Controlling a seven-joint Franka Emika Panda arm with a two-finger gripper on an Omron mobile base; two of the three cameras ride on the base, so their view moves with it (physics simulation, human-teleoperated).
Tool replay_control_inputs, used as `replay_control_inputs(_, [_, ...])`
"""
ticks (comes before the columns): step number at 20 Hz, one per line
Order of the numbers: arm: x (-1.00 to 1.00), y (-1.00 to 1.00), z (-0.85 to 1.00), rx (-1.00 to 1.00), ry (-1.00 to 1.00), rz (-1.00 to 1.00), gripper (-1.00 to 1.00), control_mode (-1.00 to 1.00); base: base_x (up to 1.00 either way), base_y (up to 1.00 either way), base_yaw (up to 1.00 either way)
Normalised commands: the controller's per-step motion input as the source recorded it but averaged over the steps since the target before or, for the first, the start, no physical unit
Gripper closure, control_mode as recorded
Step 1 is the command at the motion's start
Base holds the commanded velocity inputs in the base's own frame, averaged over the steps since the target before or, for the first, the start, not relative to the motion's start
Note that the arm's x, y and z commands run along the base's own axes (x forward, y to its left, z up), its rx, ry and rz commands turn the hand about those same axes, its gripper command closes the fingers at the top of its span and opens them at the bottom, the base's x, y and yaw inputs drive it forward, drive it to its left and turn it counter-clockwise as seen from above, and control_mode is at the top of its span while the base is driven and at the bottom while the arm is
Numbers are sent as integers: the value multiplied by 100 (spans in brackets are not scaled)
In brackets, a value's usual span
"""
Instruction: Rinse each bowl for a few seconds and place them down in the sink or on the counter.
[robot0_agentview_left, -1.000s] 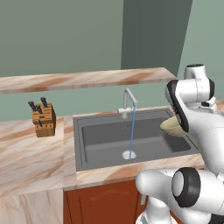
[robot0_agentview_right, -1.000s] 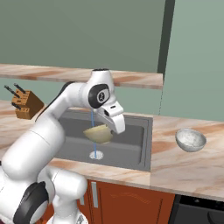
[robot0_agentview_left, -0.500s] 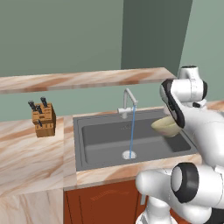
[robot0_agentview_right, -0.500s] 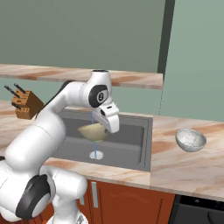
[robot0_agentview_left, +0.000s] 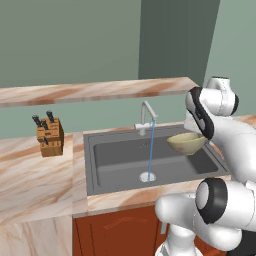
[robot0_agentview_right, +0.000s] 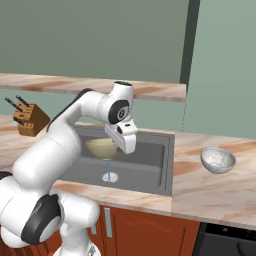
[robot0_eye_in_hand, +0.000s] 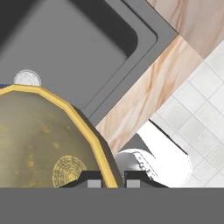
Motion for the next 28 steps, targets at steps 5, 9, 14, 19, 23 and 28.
replay_control_inputs(5, [14,15,-7,8,0,0,100,-100,0,0,0])
replay_control_inputs(9, [17,16,-11,5,0,0,100,-100,0,0,0])
replay_control_inputs(14, [18,9,-16,5,-2,0,100,-100,0,0,0])
replay_control_inputs(19, [17,1,-16,5,-10,0,100,-100,0,0,0])
replay_control_inputs(23, [18,4,-13,7,-10,0,100,-100,0,0,0])
replay_control_inputs(28, [23,15,-17,7,-3,0,100,-100,0,0,0])
